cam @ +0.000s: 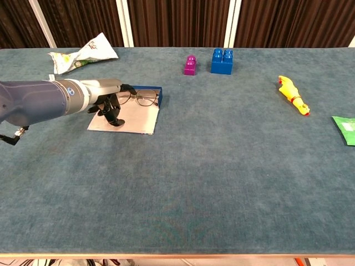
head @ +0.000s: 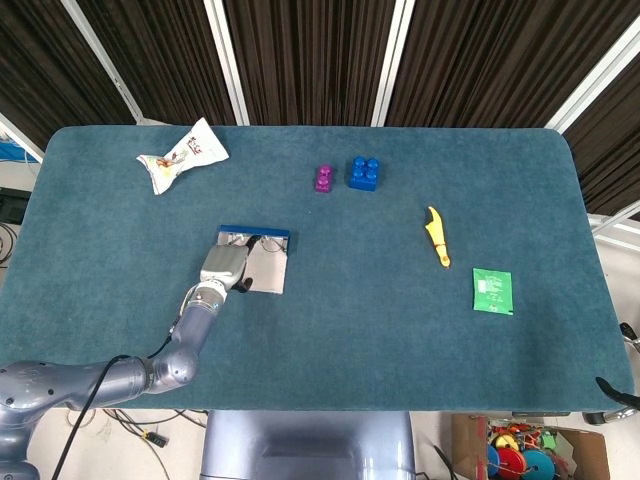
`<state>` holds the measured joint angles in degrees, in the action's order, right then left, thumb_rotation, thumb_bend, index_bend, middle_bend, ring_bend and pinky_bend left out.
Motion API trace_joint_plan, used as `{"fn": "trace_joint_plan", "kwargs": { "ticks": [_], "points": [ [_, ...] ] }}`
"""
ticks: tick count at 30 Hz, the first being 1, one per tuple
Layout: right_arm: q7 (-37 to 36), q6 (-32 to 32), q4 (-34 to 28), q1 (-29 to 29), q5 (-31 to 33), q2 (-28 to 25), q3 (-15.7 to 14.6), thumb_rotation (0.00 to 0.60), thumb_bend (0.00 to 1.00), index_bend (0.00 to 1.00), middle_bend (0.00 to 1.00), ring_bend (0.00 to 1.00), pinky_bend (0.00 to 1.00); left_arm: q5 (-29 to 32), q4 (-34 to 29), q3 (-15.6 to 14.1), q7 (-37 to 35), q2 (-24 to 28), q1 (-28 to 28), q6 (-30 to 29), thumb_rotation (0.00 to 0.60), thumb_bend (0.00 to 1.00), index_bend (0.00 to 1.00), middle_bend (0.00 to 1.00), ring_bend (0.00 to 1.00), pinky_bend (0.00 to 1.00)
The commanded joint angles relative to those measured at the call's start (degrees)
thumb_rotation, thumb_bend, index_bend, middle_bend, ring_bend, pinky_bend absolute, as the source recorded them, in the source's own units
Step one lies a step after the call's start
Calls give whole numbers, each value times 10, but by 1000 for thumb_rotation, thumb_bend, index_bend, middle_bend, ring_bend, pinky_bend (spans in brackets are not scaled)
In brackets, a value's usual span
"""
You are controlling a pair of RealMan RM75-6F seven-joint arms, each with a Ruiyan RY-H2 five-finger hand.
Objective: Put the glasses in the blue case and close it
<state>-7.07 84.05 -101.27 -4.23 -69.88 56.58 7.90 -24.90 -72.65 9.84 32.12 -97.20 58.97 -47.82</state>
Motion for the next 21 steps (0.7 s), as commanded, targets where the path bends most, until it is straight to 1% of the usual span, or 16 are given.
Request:
{"fn": "trace_joint_plan", "kwargs": {
  "ticks": [1, 5, 8, 9, 11, 12, 13, 14, 15, 16, 17, 19, 21],
  "points": [
    [0, 0, 0, 0, -1, 0, 0, 600, 155, 0, 25, 125, 237, -31, -53, -12, 2, 30, -16, -30, 600, 371, 0, 741, 768, 840],
    [0, 0, 0, 0, -1, 0, -1, 600, 156, 0, 25, 125, 237, -42, -102, -25, 11, 56, -29, -52, 600, 372, 2, 741, 768, 840],
    [0, 0, 0, 0, -1, 0, -1, 600, 156, 0, 25, 125, 237, -51, -136, -32, 11, 74, -39, -64, 600, 371, 47, 730, 762, 840],
    [0, 0, 0, 0, -1, -1, -1, 600, 156, 0, 25, 125, 237, -61, -151, -34, 6, 81, -45, -71, 600, 371, 78, 717, 746, 833],
    [-1, 0, -1, 0, -1, -1, -1, 600, 157, 0, 25, 126, 237, -85, -165, -39, -2, 88, -55, -85, 600, 366, 127, 674, 682, 788],
    [-1, 0, -1, 0, -1, -1, -1, 600, 156, 0, 25, 125, 237, -100, -168, -43, -6, 89, -61, -93, 600, 358, 153, 638, 622, 737],
    [-1, 0, -1, -1, -1, -1, 0, 600, 156, 0, 25, 125, 237, -132, -169, -47, -16, 88, -70, -110, 600, 345, 192, 577, 516, 637],
    [-2, 0, -1, -1, -1, -1, 0, 600, 156, 0, 25, 125, 237, -151, -166, -50, -24, 85, -77, -119, 600, 337, 215, 534, 444, 564],
    [-2, 0, -1, -1, -2, -1, -1, 600, 156, 0, 25, 125, 237, -170, -162, -53, -32, 82, -83, -128, 600, 323, 242, 476, 350, 464],
    [-2, 0, -1, -1, -2, -1, -1, 600, 156, 0, 25, 126, 237, -199, -150, -58, -45, 74, -91, -139, 600, 314, 256, 437, 302, 407],
    [-2, 0, -1, -1, -3, -1, -1, 600, 156, 0, 25, 126, 237, -217, -140, -61, -54, 68, -96, -145, 600, 301, 259, 412, 279, 380],
    [-3, 0, -2, -1, -3, -2, -1, 600, 156, 0, 25, 126, 237, -249, -116, -67, -69, 54, -104, -157, 600, 253, 249, 337, 203, 298],
    [-5, 0, -2, -1, -3, -2, -2, 600, 155, 0, 25, 126, 237, -278, -81, -75, -77, 37, -112, -165, 600, 222, 229, 293, 152, 228]
  ]
}}
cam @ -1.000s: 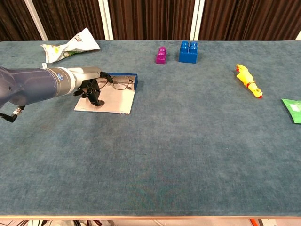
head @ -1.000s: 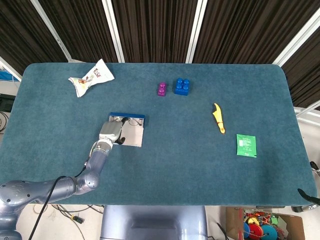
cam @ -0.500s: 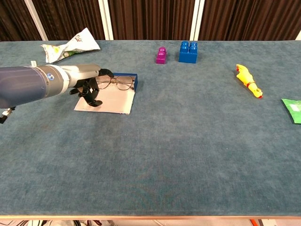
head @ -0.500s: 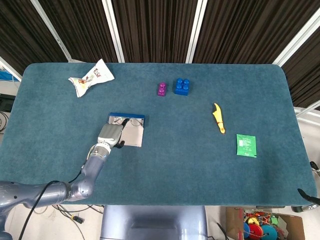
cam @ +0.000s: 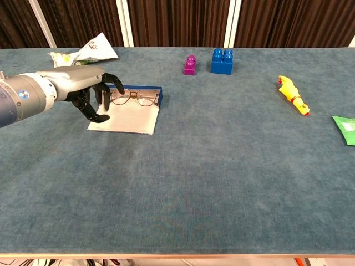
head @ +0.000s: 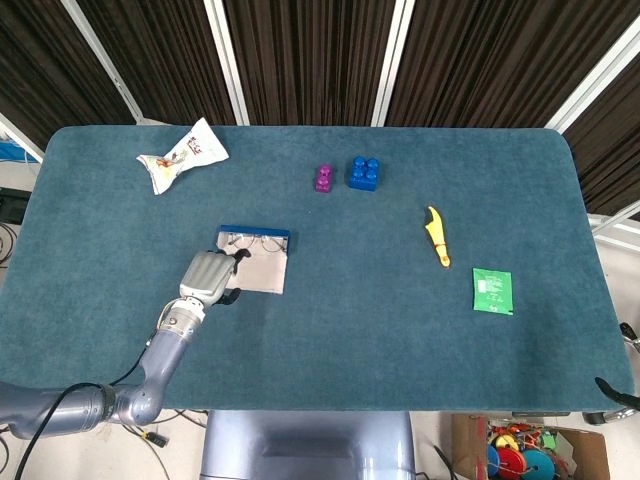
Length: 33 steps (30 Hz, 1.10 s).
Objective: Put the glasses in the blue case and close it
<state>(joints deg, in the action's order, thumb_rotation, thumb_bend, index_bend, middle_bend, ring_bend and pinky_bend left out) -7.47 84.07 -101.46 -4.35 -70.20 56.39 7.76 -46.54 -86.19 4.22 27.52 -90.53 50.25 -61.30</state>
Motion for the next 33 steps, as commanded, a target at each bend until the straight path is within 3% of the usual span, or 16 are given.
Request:
{"fn": "trace_joint_plan", "kwargs": {
  "ticks": [1, 6, 13, 33],
  "points": [
    [-2, 0, 0, 0, 0, -1, 0, 600, 155, 0, 25, 126, 237, -67, 67, -22, -32, -36, -26, -29, 600, 213, 219, 277, 139, 206],
    [-3, -2, 0, 0, 1, -1, 0, 600, 156, 0, 25, 126, 237, -82, 111, -27, -28, -58, -29, -6, 600, 149, 208, 220, 94, 153],
    [-5, -3, 0, 0, 1, -2, 0, 600, 156, 0, 25, 126, 237, -108, 135, -33, -13, -76, -35, -2, 600, 146, 212, 215, 94, 143],
    [-6, -6, 0, 1, 3, -3, 0, 600, 156, 0, 25, 125, 237, -119, 183, 1, 28, -116, -32, 23, 600, 146, 212, 182, 81, 126]
  ]
}}
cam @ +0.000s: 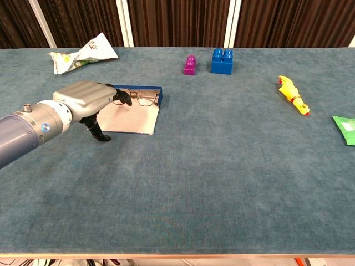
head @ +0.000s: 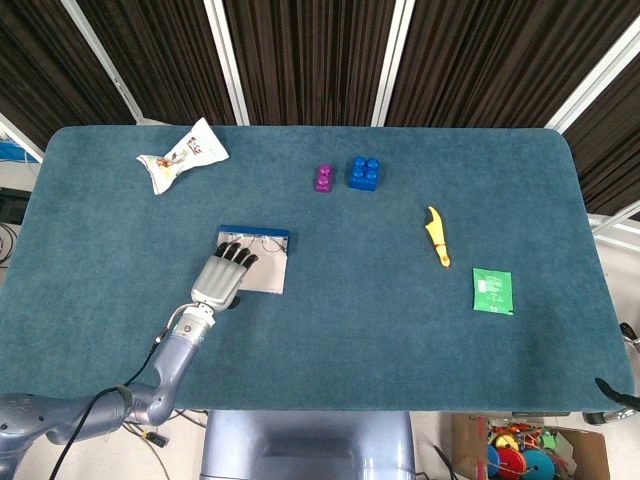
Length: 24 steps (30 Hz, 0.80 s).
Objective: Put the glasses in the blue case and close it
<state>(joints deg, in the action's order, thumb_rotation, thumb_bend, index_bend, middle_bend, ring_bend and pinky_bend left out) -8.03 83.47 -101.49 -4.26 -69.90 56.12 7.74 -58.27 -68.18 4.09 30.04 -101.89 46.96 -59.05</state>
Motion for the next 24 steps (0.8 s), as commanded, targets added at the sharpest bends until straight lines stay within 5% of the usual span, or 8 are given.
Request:
{"fn": "trace_joint_plan", "kwargs": {
  "ticks": [1, 24],
  "points": [
    [0, 0, 0, 0, 0, 0, 0, 600, 156, 0, 25, 125, 237, -3, 6, 5, 5, -5, 1, 1, 600, 147, 213, 182, 81, 126],
    [-3, -2, -1, 0, 1, -1, 0, 600, 156, 0, 25, 126, 237, -19, 54, 26, 15, -38, -3, 16, 600, 187, 247, 175, 81, 126]
  ]
}}
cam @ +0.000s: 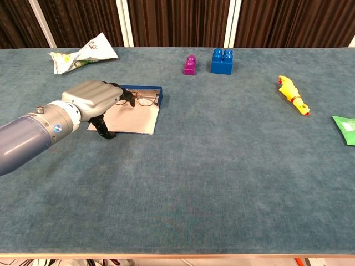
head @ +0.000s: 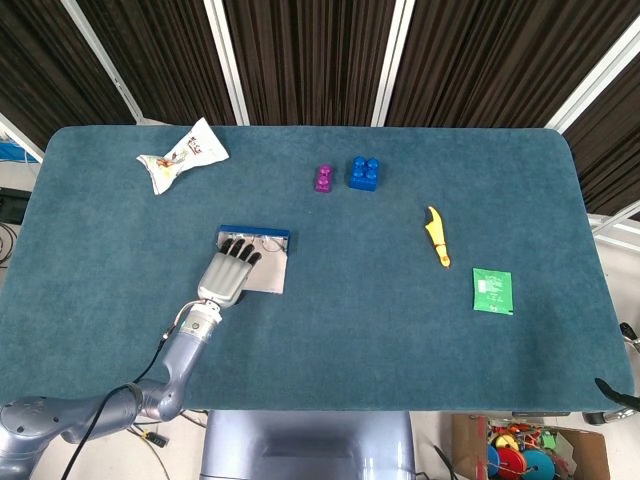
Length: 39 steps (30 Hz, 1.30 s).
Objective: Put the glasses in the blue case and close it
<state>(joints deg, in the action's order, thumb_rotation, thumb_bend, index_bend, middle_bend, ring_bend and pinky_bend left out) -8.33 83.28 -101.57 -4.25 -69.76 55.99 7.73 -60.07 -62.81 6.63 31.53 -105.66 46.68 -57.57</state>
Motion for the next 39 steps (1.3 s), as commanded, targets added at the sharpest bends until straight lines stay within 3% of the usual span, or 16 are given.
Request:
{"fn": "trace_joint_plan", "kwargs": {
  "ticks": [1, 9, 20, 29, 39],
  "points": [
    [0, 0, 0, 0, 0, 0, 0, 600, 156, 0, 25, 126, 237, -2, 1, 1, -1, -1, -1, 2, 600, 187, 249, 174, 81, 126],
    [0, 0, 0, 0, 0, 0, 0, 600, 156, 0, 25, 126, 237, -13, 14, 7, -2, -8, -2, 0, 600, 320, 294, 168, 81, 125],
    [-1, -1, 0, 0, 0, -1, 0, 600, 157, 0, 25, 125, 237, -25, 44, 33, -7, -18, 7, -6, 600, 323, 316, 168, 81, 124],
    [-1, -3, -1, 1, 2, -2, -1, 600, 156, 0, 25, 126, 237, -11, 92, 73, -17, -38, 33, 17, 600, 323, 349, 168, 81, 118],
    [-1, -5, -2, 1, 4, -2, -1, 600, 156, 0, 25, 126, 237, -14, 121, 83, -33, -55, 37, 18, 600, 336, 497, 174, 81, 110]
  ]
}}
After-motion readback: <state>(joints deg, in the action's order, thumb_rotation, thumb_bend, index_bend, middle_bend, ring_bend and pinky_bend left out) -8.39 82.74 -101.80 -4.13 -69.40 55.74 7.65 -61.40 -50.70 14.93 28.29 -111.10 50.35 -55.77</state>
